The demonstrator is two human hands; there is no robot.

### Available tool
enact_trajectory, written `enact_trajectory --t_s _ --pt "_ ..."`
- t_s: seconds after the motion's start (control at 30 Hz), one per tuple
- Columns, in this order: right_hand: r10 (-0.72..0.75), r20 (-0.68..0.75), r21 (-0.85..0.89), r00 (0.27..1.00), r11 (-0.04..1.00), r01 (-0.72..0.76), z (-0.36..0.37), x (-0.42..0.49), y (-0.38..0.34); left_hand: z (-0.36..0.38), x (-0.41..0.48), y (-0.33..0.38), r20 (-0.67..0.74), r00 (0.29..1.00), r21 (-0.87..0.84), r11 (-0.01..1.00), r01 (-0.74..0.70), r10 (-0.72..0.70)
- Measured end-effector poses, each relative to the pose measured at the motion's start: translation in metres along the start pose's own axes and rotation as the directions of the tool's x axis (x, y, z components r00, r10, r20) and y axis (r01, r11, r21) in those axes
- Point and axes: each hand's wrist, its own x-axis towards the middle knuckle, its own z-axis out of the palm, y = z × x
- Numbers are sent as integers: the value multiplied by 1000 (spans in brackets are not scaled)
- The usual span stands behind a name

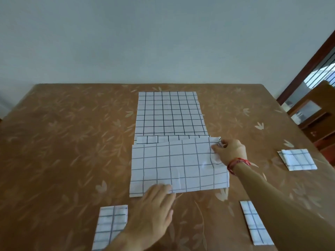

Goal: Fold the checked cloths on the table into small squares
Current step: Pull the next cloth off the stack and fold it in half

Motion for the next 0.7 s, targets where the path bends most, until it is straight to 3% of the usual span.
enact_trajectory --t_s 0.17,0.4,0.47,0.6,0.7 --pt "6 -15 -21 1000 1000 -7 18 31 5 39 2 5 186 982 -15 999 45 -42" --pt "-1 -23 -35 1000 999 0 38 49 5 60 10 -4 278 958 18 998 68 -70" --pt "-7 -16 -110 1000 994 5 40 46 7 64 10 -9 294 952 33 996 81 -87" --pt "-242 -7 -420 970 881 217 50 14 20 71 13 -20 268 958 72 994 84 -101" --pt "-430 137 -441 892 780 444 67 -30 36 73 19 -26 262 960 80 994 81 -99"
